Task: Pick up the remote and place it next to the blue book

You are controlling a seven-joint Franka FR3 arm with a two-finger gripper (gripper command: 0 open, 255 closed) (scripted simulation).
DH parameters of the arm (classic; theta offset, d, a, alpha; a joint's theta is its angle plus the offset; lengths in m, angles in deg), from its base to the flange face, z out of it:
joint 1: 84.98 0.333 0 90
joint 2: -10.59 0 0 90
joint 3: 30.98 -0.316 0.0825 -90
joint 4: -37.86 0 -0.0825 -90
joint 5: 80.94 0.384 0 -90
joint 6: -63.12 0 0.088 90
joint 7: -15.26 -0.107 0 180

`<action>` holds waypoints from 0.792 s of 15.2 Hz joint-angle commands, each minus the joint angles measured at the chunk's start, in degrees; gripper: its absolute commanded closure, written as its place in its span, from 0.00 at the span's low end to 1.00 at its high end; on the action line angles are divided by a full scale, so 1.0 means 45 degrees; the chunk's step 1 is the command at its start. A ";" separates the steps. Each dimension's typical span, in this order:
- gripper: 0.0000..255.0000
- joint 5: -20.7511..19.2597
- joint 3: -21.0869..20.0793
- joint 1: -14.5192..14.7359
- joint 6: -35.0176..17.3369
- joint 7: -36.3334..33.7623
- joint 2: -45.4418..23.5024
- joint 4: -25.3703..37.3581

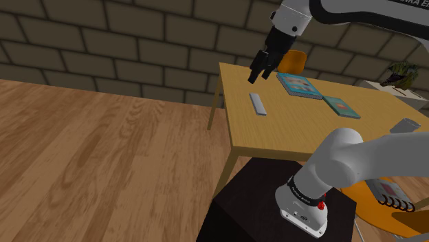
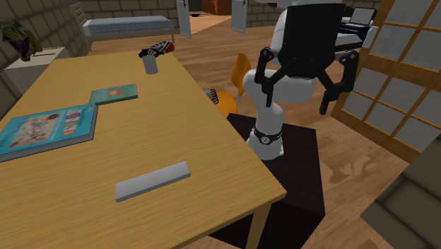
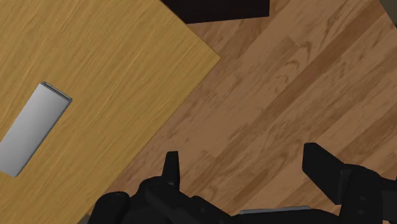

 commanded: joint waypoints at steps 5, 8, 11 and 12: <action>0.00 -0.0417 0.0486 -0.0595 -0.1020 0.0079 -0.0819 -0.0424; 0.00 -0.0718 0.0860 -0.1039 -0.1786 0.0120 -0.1521 -0.0643; 0.00 -0.1005 0.1244 -0.1472 -0.2546 0.0147 -0.2294 -0.0776; 0.00 -0.1096 0.1374 -0.1614 -0.2796 0.0154 -0.2566 -0.0801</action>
